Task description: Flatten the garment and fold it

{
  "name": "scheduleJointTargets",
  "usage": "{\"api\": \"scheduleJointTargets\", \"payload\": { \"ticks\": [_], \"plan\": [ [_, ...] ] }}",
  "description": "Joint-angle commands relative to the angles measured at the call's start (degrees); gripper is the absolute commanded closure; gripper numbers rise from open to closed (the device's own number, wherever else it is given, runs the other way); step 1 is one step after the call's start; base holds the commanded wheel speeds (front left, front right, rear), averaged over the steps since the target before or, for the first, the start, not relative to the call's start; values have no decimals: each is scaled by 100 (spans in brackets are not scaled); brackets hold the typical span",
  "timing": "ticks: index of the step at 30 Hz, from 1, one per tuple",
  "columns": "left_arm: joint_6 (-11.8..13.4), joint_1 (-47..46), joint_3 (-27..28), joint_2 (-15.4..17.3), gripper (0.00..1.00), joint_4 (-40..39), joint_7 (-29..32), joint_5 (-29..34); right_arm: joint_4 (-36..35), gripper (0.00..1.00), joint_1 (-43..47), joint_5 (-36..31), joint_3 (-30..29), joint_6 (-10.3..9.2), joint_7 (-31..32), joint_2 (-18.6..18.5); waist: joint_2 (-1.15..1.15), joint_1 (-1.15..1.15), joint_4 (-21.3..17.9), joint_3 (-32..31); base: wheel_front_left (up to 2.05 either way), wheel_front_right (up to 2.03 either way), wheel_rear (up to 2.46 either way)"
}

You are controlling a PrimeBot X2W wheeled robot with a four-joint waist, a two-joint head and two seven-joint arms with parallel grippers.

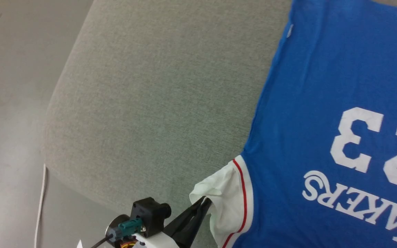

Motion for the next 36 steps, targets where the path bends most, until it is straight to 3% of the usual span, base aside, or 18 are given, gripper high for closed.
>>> {"api": "scheduleJointTargets", "payload": {
  "ticks": [1,8,9,10,11,17,28,30,36],
  "plan": [
    [21,-57,-11,-28,100,30,-48,-23,96,0,-59,-57,36,-11,29,-52,0,-1,302,285,0,0,0],
    [1,-41,-41,-121,100,155,-158,-118,469,0,-25,-86,156,-11,29,-61,0,-1,282,302,0,0,0],
    [1,-48,-38,-118,100,175,-163,-118,494,31,11,-41,209,-11,65,-42,0,-1,262,298,0,0,0],
    [4,-55,-32,-115,100,194,-171,-118,515,94,47,-1,254,-11,89,-29,0,-1,238,287,0,0,0],
    [6,-59,-22,-121,100,213,-181,-132,538,100,90,20,299,-11,99,-29,0,-1,212,265,0,0,0],
    [24,-101,102,-91,100,398,-244,-205,698,100,368,94,454,-11,-148,-17,0,-1,-33,-80,0,0,0],
    [125,200,564,7,100,726,-514,-610,465,100,1539,580,1061,-11,-613,91,0,-1,-996,-1311,0,0,0],
    [151,300,653,90,100,836,-586,-616,143,100,1900,619,1208,-11,-727,-16,0,-1,-1209,-1542,0,0,0],
    [203,577,829,147,100,1061,-818,-726,-985,100,3199,1012,906,-11,-629,-107,0,-1,-1741,-2007,0,0,0]
  ]
}}
